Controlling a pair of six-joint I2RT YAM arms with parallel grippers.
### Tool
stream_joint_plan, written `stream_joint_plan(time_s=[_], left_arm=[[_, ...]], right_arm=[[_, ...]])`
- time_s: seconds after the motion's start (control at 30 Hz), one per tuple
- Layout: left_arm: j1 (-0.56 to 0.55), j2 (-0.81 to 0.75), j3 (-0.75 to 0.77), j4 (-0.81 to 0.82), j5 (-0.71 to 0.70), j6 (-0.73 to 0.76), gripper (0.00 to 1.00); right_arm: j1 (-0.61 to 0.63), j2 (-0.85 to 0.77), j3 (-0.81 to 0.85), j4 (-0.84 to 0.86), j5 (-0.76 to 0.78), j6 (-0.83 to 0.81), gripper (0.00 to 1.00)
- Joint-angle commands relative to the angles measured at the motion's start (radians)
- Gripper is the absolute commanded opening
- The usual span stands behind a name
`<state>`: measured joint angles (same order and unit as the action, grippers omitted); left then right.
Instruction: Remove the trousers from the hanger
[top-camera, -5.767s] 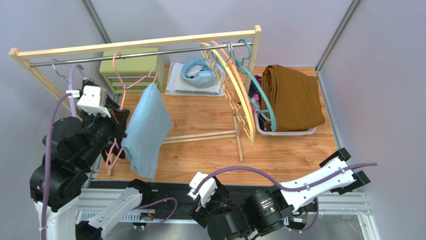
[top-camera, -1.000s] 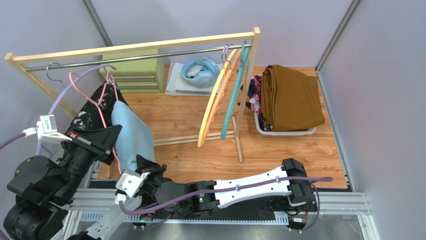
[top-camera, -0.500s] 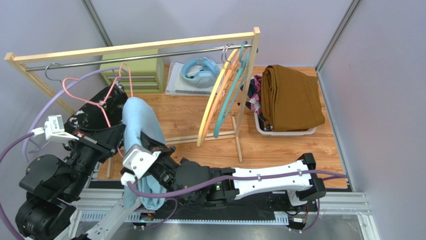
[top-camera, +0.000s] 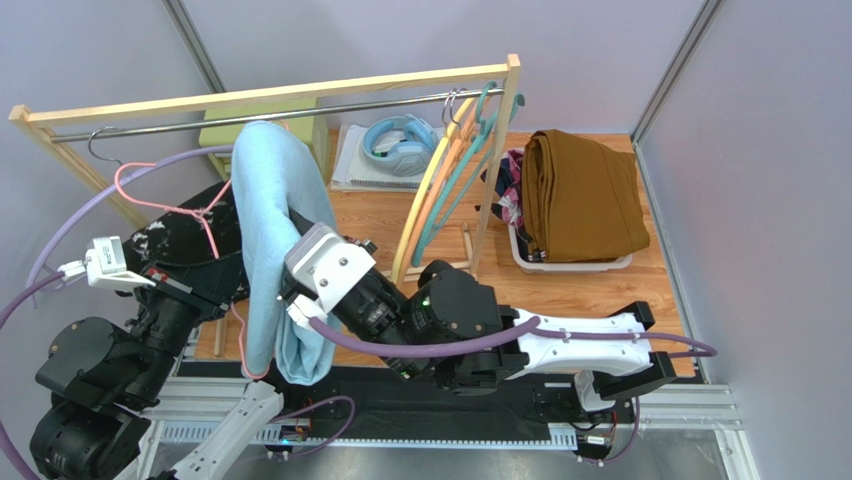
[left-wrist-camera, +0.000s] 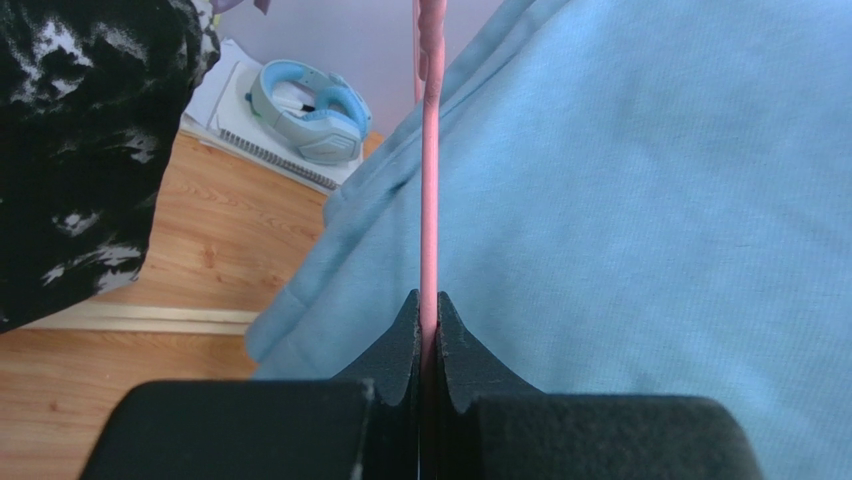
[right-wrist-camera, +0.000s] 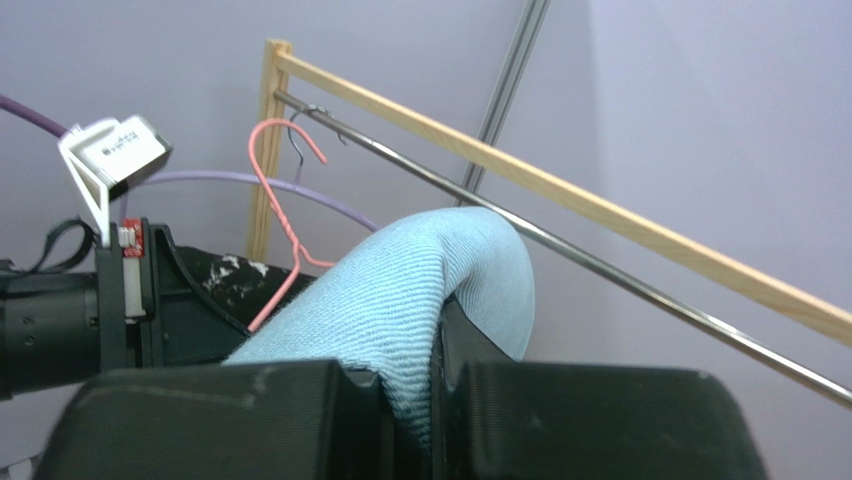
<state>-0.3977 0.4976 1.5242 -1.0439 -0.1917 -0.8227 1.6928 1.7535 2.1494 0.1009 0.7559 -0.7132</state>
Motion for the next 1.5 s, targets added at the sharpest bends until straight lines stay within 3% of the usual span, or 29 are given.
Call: stream_joint_plan(time_s=[0.0, 0.2, 0.53, 0.67, 0.8, 0.93, 1.1, 1.2, 1.47], left_arm=[[0.003, -0.008, 0.004, -0.021, -0.023, 0.056, 0.0], [0.003, -0.01, 0.008, -0.034, -0.035, 0.083, 0.0], [0.003, -0.016, 0.002, -0.076, -0.04, 0.1, 0.0], [0.003, -0.019, -0.001, -0.099, -0.051, 0.103, 0.0], [0.002, -0.014, -0.018, -0.1, -0.04, 0.1, 0.0], [0.003, -0.007, -0.032, -0.108, -0.025, 0.099, 0.0], [0.003, -0.004, -0.055, -0.094, -0.012, 0.096, 0.0], [0.003, -0.004, -0.07, -0.093, -0.005, 0.089, 0.0], [0.003, -0.002, -0.088, -0.077, 0.021, 0.082, 0.0]], right_arm=[[0.025, -0.104, 0.173, 0.122, -0.176, -0.086, 0.0], [0.041, -0.12, 0.283, 0.103, -0.219, -0.276, 0.0], [0.001, -0.161, 0.36, 0.243, -0.328, -0.676, 0.0], [-0.131, -0.173, 0.397, 0.234, -0.313, -0.7, 0.0], [-0.277, -0.28, 0.314, 0.246, -0.3, -0.62, 0.0], [-0.321, -0.368, 0.262, 0.273, -0.334, -0.588, 0.0], [-0.326, -0.373, 0.329, 0.246, -0.316, -0.712, 0.0], [-0.328, -0.425, 0.27, 0.278, -0.273, -0.785, 0.0], [-0.334, -0.661, -0.178, 0.422, -0.093, -0.864, 0.0]])
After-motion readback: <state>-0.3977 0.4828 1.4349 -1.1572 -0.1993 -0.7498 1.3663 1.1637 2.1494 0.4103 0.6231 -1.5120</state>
